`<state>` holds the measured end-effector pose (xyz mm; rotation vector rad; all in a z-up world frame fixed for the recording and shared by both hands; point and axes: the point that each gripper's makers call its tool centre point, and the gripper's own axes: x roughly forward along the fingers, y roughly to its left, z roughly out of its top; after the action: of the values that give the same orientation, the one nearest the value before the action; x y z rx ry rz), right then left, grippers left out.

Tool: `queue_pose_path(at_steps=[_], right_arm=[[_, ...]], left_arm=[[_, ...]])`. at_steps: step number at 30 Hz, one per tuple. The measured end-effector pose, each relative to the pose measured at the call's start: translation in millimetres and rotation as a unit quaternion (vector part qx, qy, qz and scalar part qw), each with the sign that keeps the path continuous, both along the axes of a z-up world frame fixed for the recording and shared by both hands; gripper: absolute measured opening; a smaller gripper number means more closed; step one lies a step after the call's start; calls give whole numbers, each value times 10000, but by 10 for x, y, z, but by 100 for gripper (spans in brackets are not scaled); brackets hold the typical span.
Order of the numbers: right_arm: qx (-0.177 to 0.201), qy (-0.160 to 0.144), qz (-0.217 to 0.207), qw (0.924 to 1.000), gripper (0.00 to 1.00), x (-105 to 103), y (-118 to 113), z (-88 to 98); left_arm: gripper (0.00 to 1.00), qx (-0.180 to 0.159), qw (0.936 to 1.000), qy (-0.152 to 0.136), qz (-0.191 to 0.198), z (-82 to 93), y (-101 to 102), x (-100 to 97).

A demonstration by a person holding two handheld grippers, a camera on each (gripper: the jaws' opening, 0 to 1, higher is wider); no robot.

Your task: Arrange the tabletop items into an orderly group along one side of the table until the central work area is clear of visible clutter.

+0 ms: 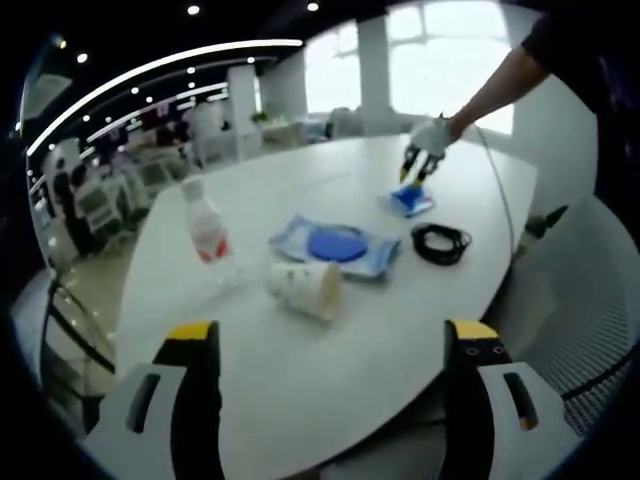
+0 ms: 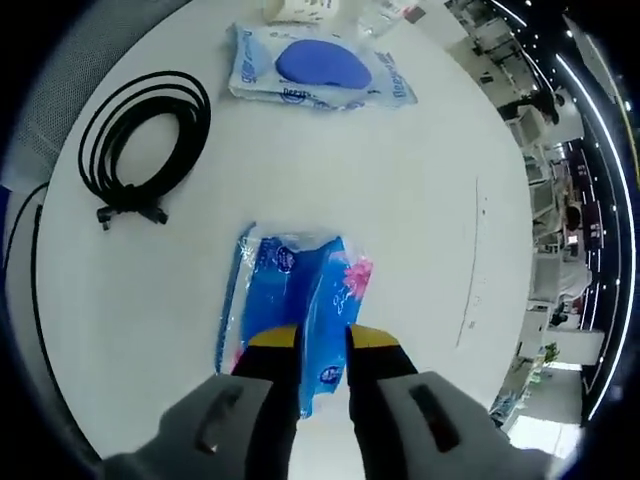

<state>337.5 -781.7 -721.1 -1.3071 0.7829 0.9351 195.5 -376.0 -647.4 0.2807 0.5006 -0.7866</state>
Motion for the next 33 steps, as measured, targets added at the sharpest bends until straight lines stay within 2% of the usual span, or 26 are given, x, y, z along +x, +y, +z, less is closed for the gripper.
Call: queue_pose_path(at_steps=[2,5,9,15,19,24,27,33], right_arm=[[166,-78,-235,9996,27,-1,17,38],[415,-201,-458,9979,30,-28,71,88],[923,-267,-886,9914,38,-142,182,160],[1153,-327,-1055,9872,43,-306,231,205],[1495,-401,-1358,9786,48,-372,271,263],[1712,-394,-1471,9734,54,-464,342,335],[1788,-392,-1465,9721,59,-492,398,374],[1992,-353,-1476,9681,68,-526,528,479]], left_arm=[[90,-22,10000,-11,-17,7,-11,-2],[90,-25,10000,-16,-38,9,-19,-6],[90,-30,10000,-36,-24,9,-11,2],[90,-135,9999,-51,44,40,-14,14],[90,-115,9999,-69,-35,40,-41,0],[90,-88,9999,-112,-29,53,-49,7],[91,150,9996,-157,-164,25,-78,-13],[92,351,9988,-220,-263,21,-80,-12]])
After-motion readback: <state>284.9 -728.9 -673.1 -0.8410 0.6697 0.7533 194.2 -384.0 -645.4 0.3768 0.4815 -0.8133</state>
